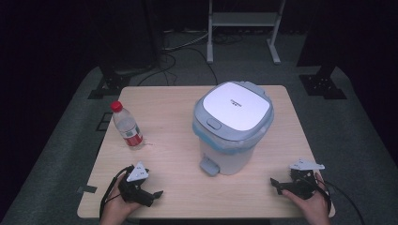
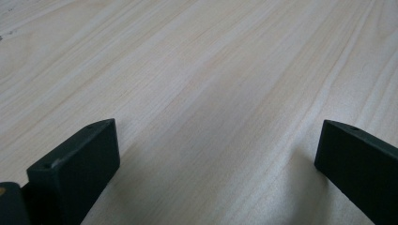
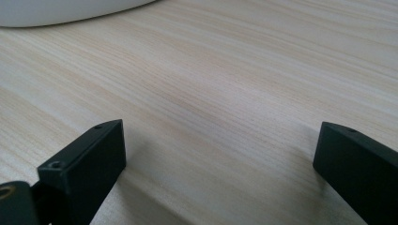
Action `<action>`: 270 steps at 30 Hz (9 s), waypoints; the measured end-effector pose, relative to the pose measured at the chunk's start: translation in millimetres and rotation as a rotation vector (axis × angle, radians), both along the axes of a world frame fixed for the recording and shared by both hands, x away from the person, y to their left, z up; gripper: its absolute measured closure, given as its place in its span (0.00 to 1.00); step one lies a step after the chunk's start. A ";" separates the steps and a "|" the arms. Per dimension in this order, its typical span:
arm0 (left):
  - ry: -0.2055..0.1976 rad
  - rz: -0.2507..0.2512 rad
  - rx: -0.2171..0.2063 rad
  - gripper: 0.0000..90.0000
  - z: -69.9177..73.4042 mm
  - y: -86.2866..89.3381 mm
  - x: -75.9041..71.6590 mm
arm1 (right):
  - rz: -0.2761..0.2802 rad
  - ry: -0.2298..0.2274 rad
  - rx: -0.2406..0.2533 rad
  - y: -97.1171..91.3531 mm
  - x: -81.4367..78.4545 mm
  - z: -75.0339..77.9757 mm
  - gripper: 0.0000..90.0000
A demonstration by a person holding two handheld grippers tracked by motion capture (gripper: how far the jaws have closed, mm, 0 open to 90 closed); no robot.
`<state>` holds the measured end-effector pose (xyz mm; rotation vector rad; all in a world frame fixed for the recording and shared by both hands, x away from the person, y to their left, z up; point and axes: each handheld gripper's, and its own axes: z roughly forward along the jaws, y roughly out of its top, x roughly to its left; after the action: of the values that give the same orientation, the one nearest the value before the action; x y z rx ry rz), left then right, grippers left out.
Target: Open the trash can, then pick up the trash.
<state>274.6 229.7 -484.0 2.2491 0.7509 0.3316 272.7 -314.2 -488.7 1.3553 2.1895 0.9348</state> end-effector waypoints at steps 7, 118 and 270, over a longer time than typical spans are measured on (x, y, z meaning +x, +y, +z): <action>-0.001 -0.003 0.003 0.00 0.2 9.7 -0.8 | 0.003 -0.029 0.014 -0.3 -3.7 1.1 0.16; -0.002 0.004 0.002 0.00 0.1 11.6 -1.6 | 0.438 -0.237 0.180 183.6 1.1 23.0 0.99; -0.141 0.132 -0.154 0.00 74.7 76.1 28.0 | 0.379 -0.172 0.051 211.8 10.2 6.4 0.99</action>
<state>302.5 305.9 -409.4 2.0144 0.8227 0.4734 282.9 -102.3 -482.3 0.8547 2.3413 1.1979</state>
